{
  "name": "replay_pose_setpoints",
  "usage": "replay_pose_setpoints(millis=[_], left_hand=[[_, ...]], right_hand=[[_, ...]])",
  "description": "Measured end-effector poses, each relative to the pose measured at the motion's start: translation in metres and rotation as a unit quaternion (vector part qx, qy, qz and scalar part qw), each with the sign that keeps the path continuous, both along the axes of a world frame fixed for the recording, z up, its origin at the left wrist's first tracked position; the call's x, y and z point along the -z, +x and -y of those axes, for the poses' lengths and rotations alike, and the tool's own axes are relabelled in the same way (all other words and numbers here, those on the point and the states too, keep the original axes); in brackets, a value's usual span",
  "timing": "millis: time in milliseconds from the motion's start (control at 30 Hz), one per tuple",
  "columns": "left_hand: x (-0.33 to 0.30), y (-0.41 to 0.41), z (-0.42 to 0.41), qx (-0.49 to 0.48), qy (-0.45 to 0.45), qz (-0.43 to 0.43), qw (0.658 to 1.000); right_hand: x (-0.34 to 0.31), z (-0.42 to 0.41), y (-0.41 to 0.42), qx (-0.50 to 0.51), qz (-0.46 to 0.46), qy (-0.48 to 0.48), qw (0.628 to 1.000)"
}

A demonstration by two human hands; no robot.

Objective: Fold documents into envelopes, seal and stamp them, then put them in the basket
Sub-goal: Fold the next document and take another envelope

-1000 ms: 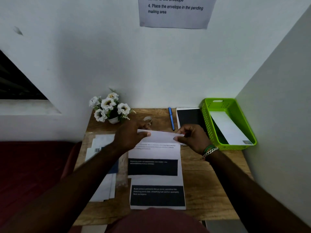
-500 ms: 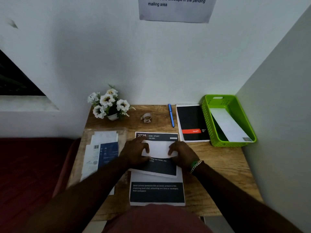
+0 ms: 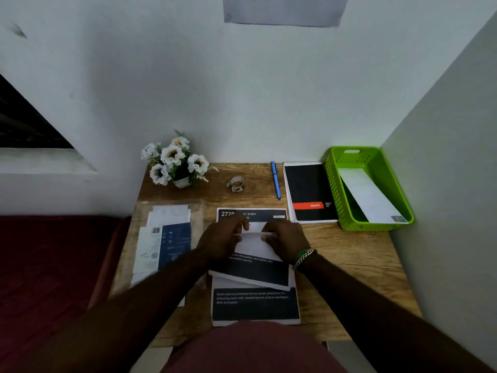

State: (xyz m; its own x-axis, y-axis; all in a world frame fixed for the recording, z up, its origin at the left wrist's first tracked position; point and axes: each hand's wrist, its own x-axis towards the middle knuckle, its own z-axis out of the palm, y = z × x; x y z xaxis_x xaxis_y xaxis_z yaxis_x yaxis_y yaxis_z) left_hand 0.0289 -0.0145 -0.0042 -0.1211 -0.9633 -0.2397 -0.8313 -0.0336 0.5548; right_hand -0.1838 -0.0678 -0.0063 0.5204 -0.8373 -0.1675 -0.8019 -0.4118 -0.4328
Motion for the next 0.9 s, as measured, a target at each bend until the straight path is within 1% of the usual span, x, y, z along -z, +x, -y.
replay_pose_setpoints(millis=[100,167,233,333,400,467,533,600,700,767,800,900], left_hand=[[-0.007,-0.009,0.004,0.04,-0.014,0.107,0.993],[-0.011,-0.021,0.006,0.049,-0.023,0.134,0.99],[-0.01,-0.03,0.005,0.041,-0.039,0.138,0.989],[-0.002,-0.023,0.001,0.032,-0.05,0.109,0.992],[0.004,-0.009,-0.004,0.014,-0.051,0.109,0.993],[0.011,0.011,-0.01,-0.017,-0.041,0.095,0.995],[0.015,0.031,-0.018,-0.064,-0.04,0.051,0.996],[0.012,0.041,-0.024,-0.093,-0.038,0.017,0.995],[0.003,0.036,-0.023,-0.129,-0.05,-0.008,0.99],[0.002,0.028,-0.018,-0.151,-0.034,-0.064,0.986],[0.004,0.024,-0.016,-0.15,-0.027,-0.085,0.985],[0.014,0.019,-0.014,-0.138,-0.029,-0.09,0.986]], right_hand=[[-0.001,-0.001,0.002,-0.002,0.024,0.015,1.0],[-0.003,-0.001,0.004,-0.008,0.044,0.019,0.999],[-0.006,0.0,0.005,-0.012,0.053,0.029,0.998],[-0.008,0.002,0.0,-0.031,0.02,0.016,0.999],[-0.007,0.004,-0.008,-0.034,-0.001,-0.01,0.999],[-0.005,0.005,-0.015,-0.026,-0.012,-0.022,0.999],[-0.004,0.005,-0.018,-0.012,-0.019,-0.023,0.999],[-0.003,0.005,-0.021,0.004,-0.014,-0.015,1.0],[-0.002,0.006,-0.021,0.022,0.003,0.008,1.0],[-0.003,0.007,-0.018,0.02,0.016,0.023,0.999],[-0.003,0.007,-0.016,0.017,0.021,0.027,0.999],[-0.005,0.007,-0.013,0.017,0.035,0.04,0.998]])
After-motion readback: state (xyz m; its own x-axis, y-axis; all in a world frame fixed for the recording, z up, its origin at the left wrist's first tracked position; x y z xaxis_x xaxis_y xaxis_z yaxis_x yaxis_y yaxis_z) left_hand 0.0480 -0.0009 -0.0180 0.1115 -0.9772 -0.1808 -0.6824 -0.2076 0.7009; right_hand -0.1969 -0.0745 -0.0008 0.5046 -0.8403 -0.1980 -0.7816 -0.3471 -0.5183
